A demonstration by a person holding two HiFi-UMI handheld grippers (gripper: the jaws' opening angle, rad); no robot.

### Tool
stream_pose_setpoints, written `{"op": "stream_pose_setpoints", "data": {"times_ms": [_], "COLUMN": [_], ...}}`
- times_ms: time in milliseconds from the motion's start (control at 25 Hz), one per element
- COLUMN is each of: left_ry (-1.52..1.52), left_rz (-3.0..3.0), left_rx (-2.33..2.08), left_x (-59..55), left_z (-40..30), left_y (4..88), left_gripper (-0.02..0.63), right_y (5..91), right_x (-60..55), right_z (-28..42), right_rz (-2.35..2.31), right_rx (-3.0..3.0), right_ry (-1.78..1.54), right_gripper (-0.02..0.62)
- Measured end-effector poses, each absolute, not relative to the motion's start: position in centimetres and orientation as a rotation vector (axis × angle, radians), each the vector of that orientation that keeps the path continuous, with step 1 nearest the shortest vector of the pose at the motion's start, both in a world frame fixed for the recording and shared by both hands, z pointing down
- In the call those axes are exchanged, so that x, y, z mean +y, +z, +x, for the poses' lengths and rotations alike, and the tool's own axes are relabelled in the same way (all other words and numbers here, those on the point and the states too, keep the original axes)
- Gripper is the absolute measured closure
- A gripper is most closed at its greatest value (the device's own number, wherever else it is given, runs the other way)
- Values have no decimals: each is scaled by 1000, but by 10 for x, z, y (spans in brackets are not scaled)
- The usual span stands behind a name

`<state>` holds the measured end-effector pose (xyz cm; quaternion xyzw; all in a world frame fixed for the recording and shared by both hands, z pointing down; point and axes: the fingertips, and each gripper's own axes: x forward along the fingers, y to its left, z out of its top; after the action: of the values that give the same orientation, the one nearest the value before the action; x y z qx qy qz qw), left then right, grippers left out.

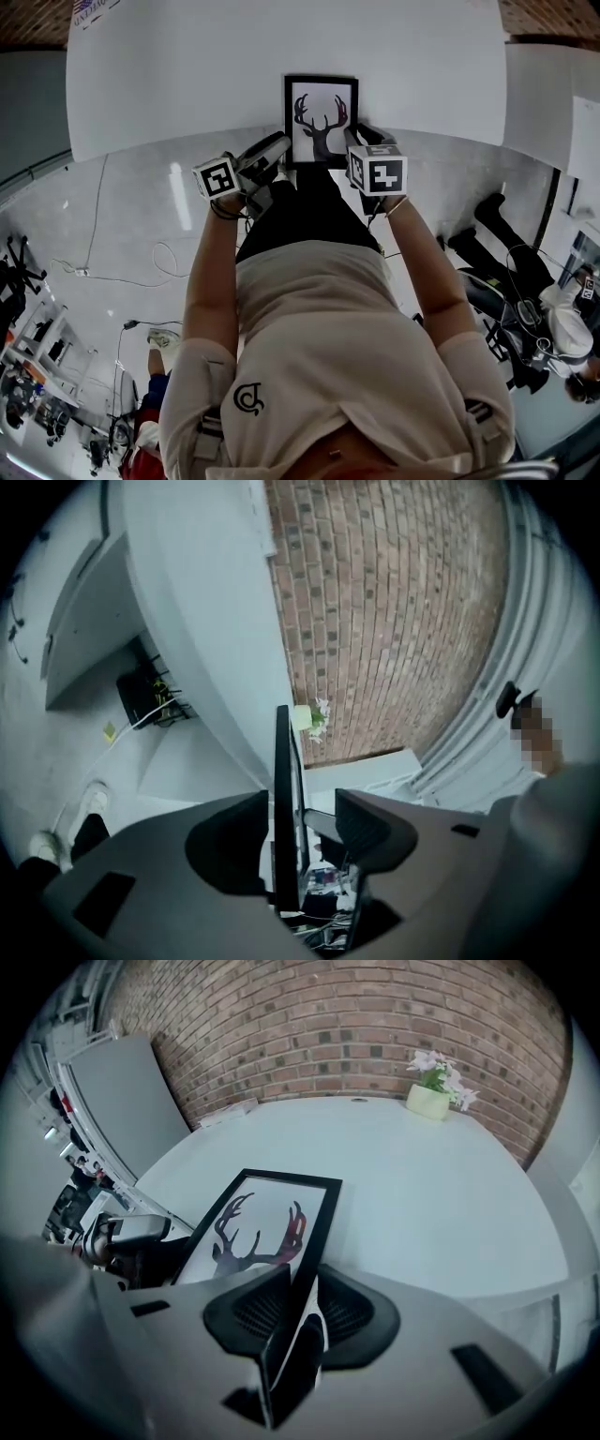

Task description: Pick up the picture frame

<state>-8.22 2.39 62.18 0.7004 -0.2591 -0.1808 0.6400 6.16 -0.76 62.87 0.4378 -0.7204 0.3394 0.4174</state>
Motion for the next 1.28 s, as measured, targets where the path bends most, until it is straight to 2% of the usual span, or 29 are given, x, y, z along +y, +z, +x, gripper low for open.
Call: {"op": "stream_pose_setpoints", "data": {"times_ms": [480,800,960,1280], "left_ry": [-444,-389,-334,-353], "left_rz": [1476,1484,1563,1563], "left_rx": [-394,-338,-357,-398], "left_x": [24,18,11,12], "left_z": [-38,-18,-14,-14], "left_y": [626,626,632,631], "left_gripper": [376,491,575,581], "right_y": [631,631,631,631], "right_x": [-11,-12,-13,-16], "right_z": [62,63,63,62], "right_rz": [1085,1072,1054,1024], "right_rx": [-1816,-1827,-1841,-1859], "right_ry": [858,887,882,859], "right_gripper": [499,499,497,497]}}
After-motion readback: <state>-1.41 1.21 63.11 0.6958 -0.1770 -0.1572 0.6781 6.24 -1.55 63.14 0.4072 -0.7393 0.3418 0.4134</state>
